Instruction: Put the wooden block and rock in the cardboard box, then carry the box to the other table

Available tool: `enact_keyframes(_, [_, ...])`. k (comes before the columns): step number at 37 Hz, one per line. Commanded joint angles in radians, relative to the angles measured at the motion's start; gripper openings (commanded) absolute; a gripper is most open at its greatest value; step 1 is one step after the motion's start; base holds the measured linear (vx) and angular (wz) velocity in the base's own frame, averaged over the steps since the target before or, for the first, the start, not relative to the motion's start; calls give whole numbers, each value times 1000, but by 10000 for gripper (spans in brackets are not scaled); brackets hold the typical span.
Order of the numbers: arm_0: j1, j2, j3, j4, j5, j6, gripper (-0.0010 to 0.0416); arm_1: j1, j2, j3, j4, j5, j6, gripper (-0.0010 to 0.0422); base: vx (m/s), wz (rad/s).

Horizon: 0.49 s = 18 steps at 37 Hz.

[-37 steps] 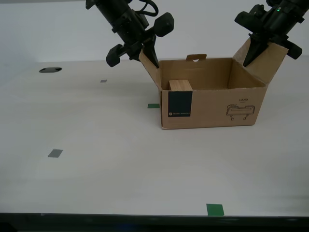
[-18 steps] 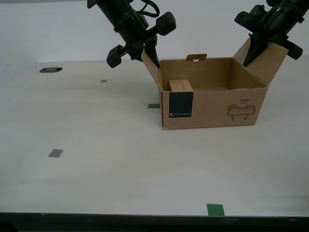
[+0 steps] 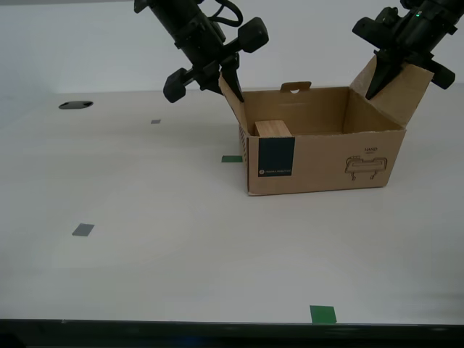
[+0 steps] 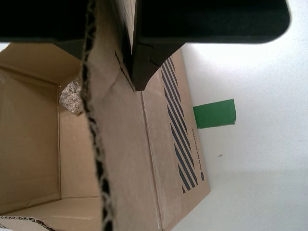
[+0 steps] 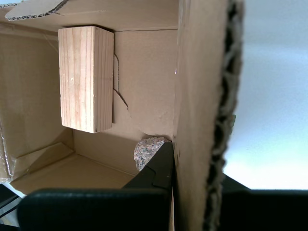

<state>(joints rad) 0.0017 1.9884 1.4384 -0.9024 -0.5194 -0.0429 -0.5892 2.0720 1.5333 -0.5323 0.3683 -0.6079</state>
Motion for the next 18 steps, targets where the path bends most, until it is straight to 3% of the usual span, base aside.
enact_keyframes(1, [1,-14,0,-4,-14,7,-1,-1,-12,0,4,7,7,-1,0,0])
enact_keyframes(6, [1,-71,0,-31,-14,11,-1,-2,-45,0,-8,7,37,-1,0,0])
enact_keyframes(13, [2,-187,0,-57,-14,58,-1,-2,-89,0,-71,32,88,-1,0,0])
enact_keyframes(18, [2,-274,0,-99,-13,62,-1,-4,-135,0,-133,37,138,-1,0,0])
